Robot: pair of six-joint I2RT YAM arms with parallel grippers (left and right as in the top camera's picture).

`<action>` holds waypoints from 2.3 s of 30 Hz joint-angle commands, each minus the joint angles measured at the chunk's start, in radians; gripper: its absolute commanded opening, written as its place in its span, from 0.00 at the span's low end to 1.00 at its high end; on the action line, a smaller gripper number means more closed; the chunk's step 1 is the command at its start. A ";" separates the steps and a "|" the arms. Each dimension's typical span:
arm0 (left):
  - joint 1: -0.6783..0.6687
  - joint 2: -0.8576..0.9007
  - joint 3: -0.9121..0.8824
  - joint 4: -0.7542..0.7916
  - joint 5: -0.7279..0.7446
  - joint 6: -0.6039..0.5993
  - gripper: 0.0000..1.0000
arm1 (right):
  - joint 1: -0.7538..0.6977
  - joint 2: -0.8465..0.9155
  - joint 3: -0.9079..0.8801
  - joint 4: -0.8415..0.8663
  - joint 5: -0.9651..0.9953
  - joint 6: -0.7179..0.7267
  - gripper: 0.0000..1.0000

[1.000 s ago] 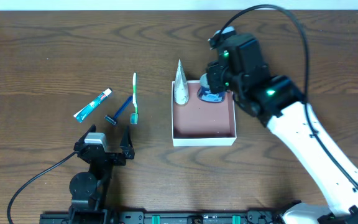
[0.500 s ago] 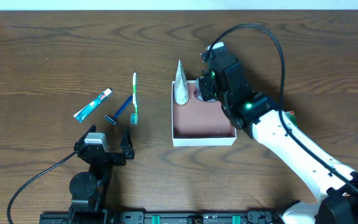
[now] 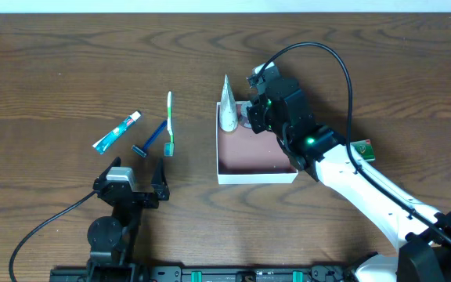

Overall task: Pack container
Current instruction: 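Carry the soap bottle into the box beside the tube and release, then grasp the green soap bar box with the right gripper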

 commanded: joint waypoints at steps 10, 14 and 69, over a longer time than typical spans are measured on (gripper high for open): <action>0.006 0.000 -0.015 -0.036 0.018 -0.009 0.98 | 0.008 0.039 0.004 0.039 -0.004 -0.025 0.02; 0.006 0.000 -0.015 -0.036 0.018 -0.009 0.98 | 0.008 0.058 0.004 0.041 -0.004 -0.025 0.04; 0.006 0.000 -0.015 -0.036 0.018 -0.009 0.98 | -0.615 -0.284 -0.170 -0.687 0.142 0.792 0.99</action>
